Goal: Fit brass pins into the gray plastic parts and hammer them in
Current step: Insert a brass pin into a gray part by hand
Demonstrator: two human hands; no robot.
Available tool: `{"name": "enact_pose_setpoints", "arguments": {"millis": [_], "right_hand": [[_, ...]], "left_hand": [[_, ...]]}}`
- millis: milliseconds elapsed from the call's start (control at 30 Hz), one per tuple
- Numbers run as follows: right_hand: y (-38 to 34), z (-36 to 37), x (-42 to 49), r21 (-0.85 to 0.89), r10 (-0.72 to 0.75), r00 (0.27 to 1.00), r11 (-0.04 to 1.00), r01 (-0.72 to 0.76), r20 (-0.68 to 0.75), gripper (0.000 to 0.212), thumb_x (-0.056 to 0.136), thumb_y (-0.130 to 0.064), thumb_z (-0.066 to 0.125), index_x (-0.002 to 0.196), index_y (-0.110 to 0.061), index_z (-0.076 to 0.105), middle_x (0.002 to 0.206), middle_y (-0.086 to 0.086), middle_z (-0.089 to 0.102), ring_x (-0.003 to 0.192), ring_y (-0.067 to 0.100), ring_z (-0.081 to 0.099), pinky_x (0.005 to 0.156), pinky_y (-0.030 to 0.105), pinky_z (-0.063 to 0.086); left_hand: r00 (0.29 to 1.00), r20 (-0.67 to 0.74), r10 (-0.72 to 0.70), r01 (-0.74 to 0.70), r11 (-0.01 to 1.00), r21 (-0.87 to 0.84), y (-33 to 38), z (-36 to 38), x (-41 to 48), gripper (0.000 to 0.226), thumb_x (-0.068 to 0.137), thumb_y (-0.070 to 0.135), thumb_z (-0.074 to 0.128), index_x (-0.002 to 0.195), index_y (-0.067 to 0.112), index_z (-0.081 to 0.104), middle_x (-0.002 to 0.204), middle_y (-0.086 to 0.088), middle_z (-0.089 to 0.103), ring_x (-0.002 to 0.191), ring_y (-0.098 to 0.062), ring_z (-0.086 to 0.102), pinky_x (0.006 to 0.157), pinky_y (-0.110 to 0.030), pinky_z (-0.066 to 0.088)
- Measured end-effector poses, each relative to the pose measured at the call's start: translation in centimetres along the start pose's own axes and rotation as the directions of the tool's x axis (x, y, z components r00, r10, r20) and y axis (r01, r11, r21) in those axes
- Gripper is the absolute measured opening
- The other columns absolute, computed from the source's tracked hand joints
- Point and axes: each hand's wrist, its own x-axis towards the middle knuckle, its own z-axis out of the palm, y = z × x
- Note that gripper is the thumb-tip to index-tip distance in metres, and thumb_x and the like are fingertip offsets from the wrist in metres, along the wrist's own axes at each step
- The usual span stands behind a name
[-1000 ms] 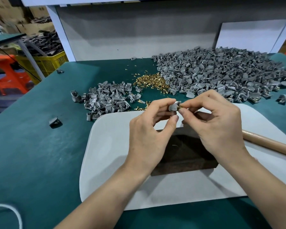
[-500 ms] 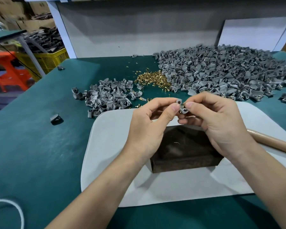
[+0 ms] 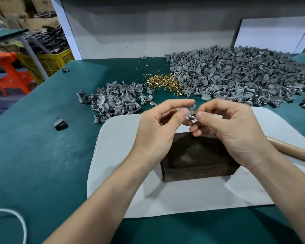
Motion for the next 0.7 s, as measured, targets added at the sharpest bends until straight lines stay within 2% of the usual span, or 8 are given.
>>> {"name": "enact_pose_setpoints", "arguments": {"millis": [200,300,467,533,700], "right_hand": [[0.09,0.00,-0.16,-0.154,-0.088,0.996,0.985,0.083,-0.026,0.014,0.084,0.003,0.064,0.074,-0.006,0.065,0.064,0.016,0.066,0.053,0.019,0.066,0.054,0.023,0.055],[0.31,-0.36,-0.08,-0.216,-0.132,0.991,0.969,0.123,-0.026,0.016,0.084,0.001,0.065,0.073,-0.010,0.066,0.063,0.015,0.065,0.055,0.020,0.067,0.056,0.025,0.055],[0.79,-0.52,-0.07,-0.366,-0.247,0.969,0.900,0.235,0.014,0.019,0.084,-0.001,0.066,0.077,-0.019,0.068,0.071,0.004,0.067,0.060,0.020,0.069,0.061,0.039,0.060],[0.87,-0.53,-0.05,-0.452,-0.316,0.948,0.841,0.297,0.035,0.018,0.084,-0.002,0.067,0.078,-0.019,0.069,0.077,0.006,0.066,0.060,0.017,0.069,0.059,0.039,0.060],[0.65,-0.77,0.04,-0.700,-0.495,0.855,0.555,0.449,0.155,0.003,0.079,-0.010,0.067,0.079,-0.011,0.070,0.073,0.001,0.064,0.062,0.014,0.063,0.058,0.033,0.053]], "left_hand": [[0.998,0.055,-0.002,0.003,1.000,-0.021,0.14,-0.24,0.12,0.031,0.085,0.000,0.064,0.106,0.024,0.067,0.085,0.008,0.069,0.078,-0.003,0.065,0.078,-0.014,0.049],[0.996,0.084,-0.007,0.007,1.000,0.003,0.03,-0.29,0.10,0.038,0.081,-0.001,0.069,0.105,0.029,0.067,0.087,0.015,0.070,0.079,0.000,0.065,0.079,-0.011,0.048],[0.998,0.063,-0.009,0.008,1.000,0.015,-0.24,-0.49,0.19,0.037,0.079,-0.005,0.069,0.102,0.025,0.068,0.083,0.016,0.071,0.077,-0.002,0.067,0.078,-0.011,0.048],[0.998,0.068,-0.013,0.011,1.000,0.020,-0.30,-0.54,0.18,0.036,0.080,-0.006,0.068,0.102,0.023,0.068,0.083,0.013,0.071,0.078,-0.006,0.069,0.078,-0.013,0.049],[0.997,0.072,-0.018,0.015,0.999,0.036,-0.36,-0.43,0.17,0.034,0.078,-0.004,0.070,0.100,0.022,0.068,0.088,0.005,0.070,0.083,-0.013,0.069,0.082,-0.019,0.052]]}}
